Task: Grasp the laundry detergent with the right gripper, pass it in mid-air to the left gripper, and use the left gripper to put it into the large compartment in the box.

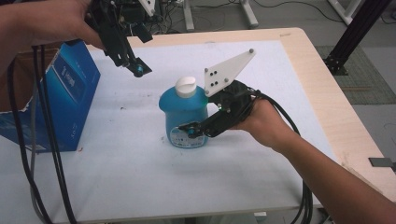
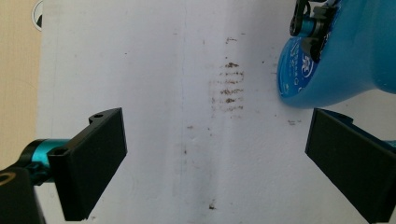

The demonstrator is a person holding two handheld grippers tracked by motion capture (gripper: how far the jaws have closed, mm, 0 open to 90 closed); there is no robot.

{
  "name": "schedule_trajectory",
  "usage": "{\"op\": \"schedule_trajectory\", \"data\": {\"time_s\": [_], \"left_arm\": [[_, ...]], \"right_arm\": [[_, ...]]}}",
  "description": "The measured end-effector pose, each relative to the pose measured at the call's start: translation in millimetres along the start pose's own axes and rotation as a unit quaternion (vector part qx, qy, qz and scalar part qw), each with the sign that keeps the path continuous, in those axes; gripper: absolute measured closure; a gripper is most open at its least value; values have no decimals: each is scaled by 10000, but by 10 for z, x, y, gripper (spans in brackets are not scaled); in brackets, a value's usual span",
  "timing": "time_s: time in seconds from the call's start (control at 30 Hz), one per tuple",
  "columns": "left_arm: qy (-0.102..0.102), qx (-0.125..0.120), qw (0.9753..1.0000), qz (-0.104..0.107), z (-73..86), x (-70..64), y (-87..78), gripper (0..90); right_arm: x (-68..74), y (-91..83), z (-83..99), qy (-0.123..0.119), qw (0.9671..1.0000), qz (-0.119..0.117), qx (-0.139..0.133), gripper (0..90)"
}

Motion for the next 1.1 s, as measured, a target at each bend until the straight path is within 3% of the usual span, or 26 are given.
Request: {"op": "schedule_trajectory", "data": {"time_s": [0.33, 0.5, 0.7, 1.1], "left_arm": [[-49, 4, 10000, 12, -3, -71, -67, 54], [-140, 5, 9998, 110, -30, -185, -153, 54], [-89, -16, 9997, 211, -67, -324, -244, 54], [14, 192, 9985, 512, -167, -627, -368, 54]], "right_arm": [[-16, -120, -122, -37, 9999, 21, 98, 473], [-51, -214, -216, -105, 9997, 83, 210, 472], [-109, -299, -338, -154, 9995, 134, 253, 471], [-174, -377, -593, -307, 9985, 163, 431, 470]]}}
Point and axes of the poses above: each handheld gripper's, and its own axes: y roughly forward along the jaws, z roughly out of its underside, x roughly to its left, the point moved 6 cm from there along y, roughly forward along the jaws, and after that the axes turned 1 degree about z, right-handed, at the moved point
